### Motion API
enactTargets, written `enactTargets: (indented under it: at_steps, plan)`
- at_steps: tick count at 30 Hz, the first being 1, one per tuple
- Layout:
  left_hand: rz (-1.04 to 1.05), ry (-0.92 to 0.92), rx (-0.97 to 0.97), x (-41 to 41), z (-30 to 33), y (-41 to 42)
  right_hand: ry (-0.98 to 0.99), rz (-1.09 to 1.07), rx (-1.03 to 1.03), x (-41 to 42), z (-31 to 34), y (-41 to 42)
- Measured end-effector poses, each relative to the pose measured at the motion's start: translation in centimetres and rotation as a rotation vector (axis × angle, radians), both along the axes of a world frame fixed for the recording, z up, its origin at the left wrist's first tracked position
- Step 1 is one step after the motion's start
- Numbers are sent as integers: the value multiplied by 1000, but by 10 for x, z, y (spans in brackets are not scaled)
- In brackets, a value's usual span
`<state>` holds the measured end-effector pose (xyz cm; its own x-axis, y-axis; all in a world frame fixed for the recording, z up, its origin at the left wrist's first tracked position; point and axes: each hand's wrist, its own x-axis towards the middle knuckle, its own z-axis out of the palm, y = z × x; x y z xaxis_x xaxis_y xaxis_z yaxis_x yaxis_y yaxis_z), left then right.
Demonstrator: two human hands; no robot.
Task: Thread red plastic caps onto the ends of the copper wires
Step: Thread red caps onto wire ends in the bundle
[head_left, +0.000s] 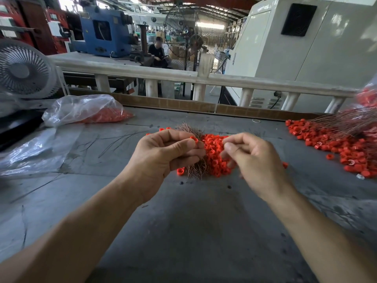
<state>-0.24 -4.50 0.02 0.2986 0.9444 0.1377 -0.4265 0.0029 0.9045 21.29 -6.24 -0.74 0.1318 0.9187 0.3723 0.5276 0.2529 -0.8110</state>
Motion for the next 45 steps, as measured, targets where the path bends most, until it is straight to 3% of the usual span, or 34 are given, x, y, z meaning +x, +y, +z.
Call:
enactTargets:
  at_steps: [3,8,18,22,29,35,45]
  plan:
    - [18,13,-5,-2,0,1,-182,-197,-41,21,-1,7]
    - [25,12,-14,-2,-2,2,-370,-227,-210,23,-9,7]
    - [12,29,-11,1,-3,0,-395,-168,-138,9,-20,12]
    - [8,55,1,3,-3,-2,-272,-143,-75,9,-19,10]
    - [-3,71,-7,4,-6,-2,169,82,54,-9,-2,-3]
    - [-17,54,-13,5,-7,-1,271,203,28,-27,4,-13]
    - [16,144,79,6,-4,-5,215,148,114,-29,9,-19]
